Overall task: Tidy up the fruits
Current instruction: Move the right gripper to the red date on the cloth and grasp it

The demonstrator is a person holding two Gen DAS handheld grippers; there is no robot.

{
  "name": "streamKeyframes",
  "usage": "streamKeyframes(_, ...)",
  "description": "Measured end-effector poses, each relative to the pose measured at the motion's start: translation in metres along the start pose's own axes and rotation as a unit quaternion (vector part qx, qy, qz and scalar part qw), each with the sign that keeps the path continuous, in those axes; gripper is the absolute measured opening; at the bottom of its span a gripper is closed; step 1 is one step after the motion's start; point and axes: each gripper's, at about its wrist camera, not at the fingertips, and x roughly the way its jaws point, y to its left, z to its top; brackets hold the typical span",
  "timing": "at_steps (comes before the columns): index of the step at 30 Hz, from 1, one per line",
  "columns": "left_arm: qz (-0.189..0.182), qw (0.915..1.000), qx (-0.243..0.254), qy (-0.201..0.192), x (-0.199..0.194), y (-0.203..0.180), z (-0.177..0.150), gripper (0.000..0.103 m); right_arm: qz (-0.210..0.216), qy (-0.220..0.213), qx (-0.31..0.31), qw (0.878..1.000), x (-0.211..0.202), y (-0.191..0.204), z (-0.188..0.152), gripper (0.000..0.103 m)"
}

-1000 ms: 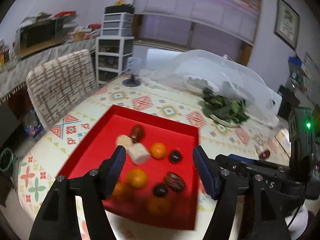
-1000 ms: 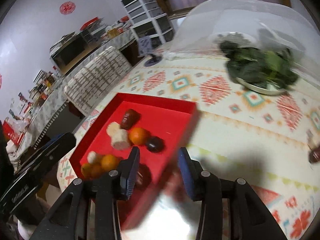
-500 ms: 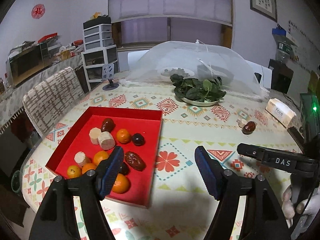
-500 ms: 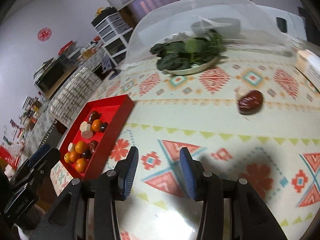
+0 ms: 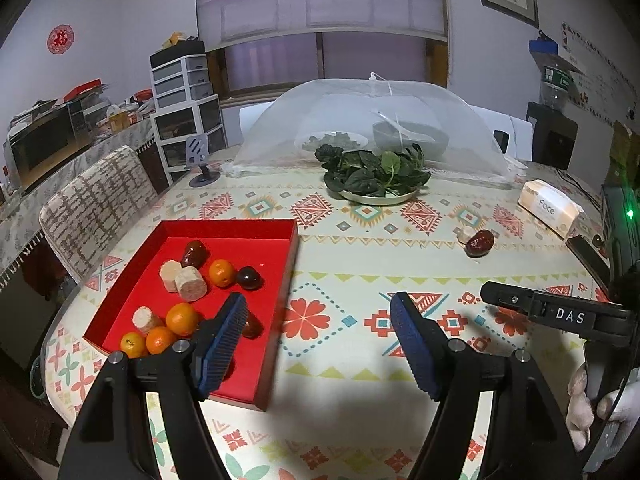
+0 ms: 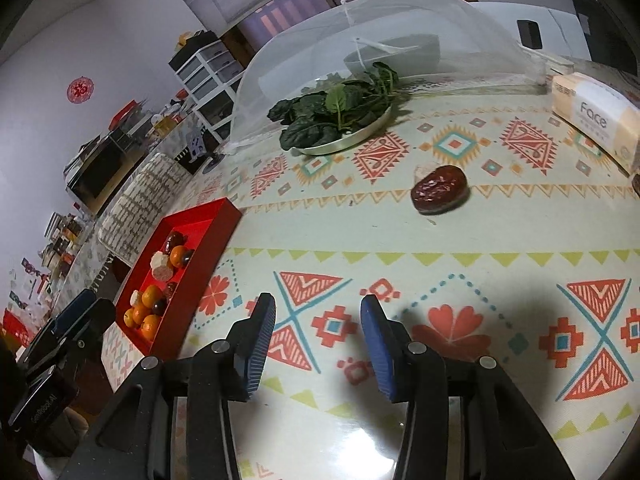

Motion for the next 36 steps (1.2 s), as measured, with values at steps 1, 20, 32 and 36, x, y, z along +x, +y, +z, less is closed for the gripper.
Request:
streamKeyframes(1, -0.003, 1.0000, -0.001, 0.003, 0.001, 0.000, 0.000, 0.075, -0.001, 0.000, 0.003, 1.000, 0.000, -0.003, 0.000, 0.049)
streamKeyframes(20, -0.063, 0.9958, -0.015, 0.065, 0.048, -0.018, -0.011, 0.077, -0.075, -0.037, 0.123, 0.989, -0.038, -0.132, 0.026, 0.050)
streamKeyframes(32, -0.064, 0.9948, -0.010, 0.079, 0.058, -0.023, -0.012, 0.077, -0.072, -0.018, 0.101, 0.992, 0.033, -0.091, 0.072, 0.059)
streamKeyframes(36, -0.065, 0.9944, -0.012, 0.082, 0.061, -0.022, -0.012, 0.077, -0.092, -0.017, 0.085, 0.992, 0.049, -0.076, 0.077, 0.059)
